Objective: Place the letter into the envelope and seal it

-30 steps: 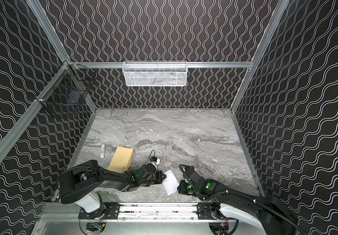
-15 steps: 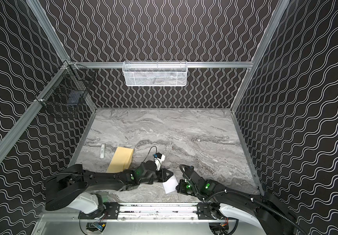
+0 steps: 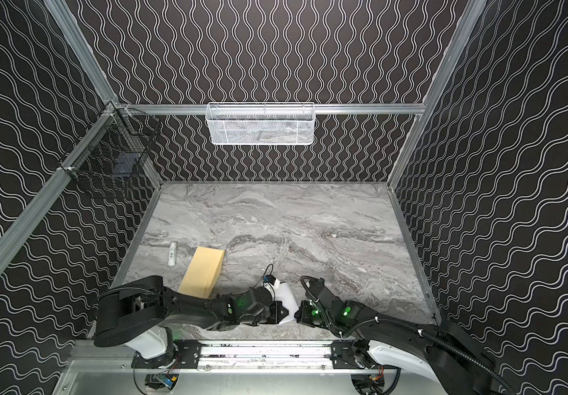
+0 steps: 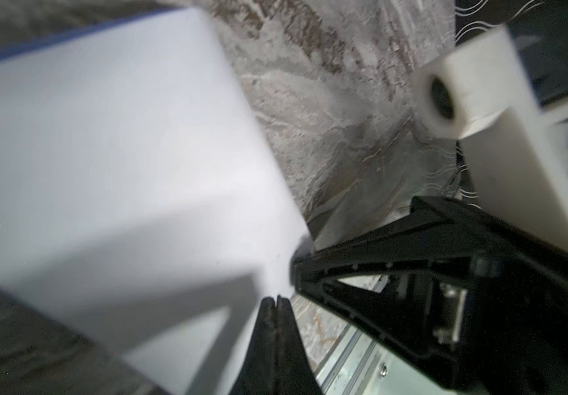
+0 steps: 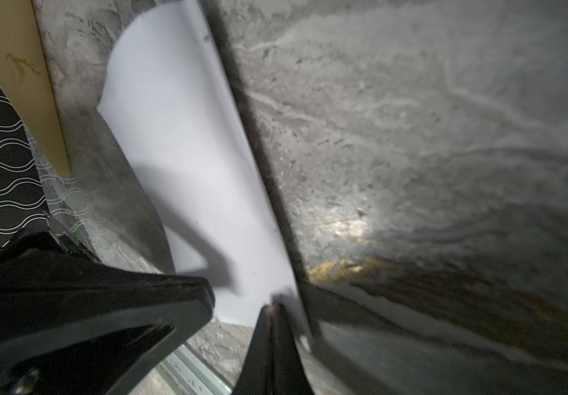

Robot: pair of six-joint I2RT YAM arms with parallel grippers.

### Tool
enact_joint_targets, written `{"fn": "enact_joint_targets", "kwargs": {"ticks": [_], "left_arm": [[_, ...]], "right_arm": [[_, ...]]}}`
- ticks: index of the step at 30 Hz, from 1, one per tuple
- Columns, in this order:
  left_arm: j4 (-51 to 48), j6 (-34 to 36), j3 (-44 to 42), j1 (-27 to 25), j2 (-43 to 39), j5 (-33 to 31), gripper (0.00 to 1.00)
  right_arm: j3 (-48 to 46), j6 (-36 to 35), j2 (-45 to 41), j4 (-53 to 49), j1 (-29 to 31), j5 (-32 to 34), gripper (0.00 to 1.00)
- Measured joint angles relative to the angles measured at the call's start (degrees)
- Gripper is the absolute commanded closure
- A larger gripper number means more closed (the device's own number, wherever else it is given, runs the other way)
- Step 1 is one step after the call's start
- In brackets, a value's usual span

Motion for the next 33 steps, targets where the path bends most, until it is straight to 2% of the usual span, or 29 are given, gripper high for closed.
{"fn": "enact_joint_targets", "kwargs": {"ticks": [3, 8, 12, 16, 20, 24, 33], "left_arm": [[-3.3, 0.1, 0.8, 0.0, 0.2, -0.3, 1.00], [-1.1, 0.1, 0.9, 0.0, 1.9, 0.2, 1.00], [-1.1, 0.6, 1.1, 0.0, 2.1, 0.2, 1.00], [0.4, 1.8, 0.3, 0.0, 2.2, 0.3, 1.00], [0.6, 3.3, 0.5, 0.0, 2.9, 0.7, 1.00], [0.8, 5.6, 0.9, 0.6, 3.4, 1.7, 1.00], [-6.2, 12.5, 4.8, 2.7, 3.4, 5.3, 1.00]], "right_arm": [[0.6, 0.0, -0.6, -1.7, 0.0, 0.5, 0.91], [3.5, -0.1, -0.6, -4.9, -0.1, 2.3, 0.81], [6.0, -0.5, -1.4, -6.5, -0.7, 3.1, 0.80], [7.0, -1.6, -1.5, -6.6, -3.5, 4.2, 0.85], [7.0, -3.6, 1.0, -5.9, -6.8, 2.2, 0.91], [6.6, -5.0, 3.1, -4.7, -7.1, -0.8, 0.93], [3.2, -5.1, 4.6, -1.2, -7.5, -1.3, 0.96]]}}
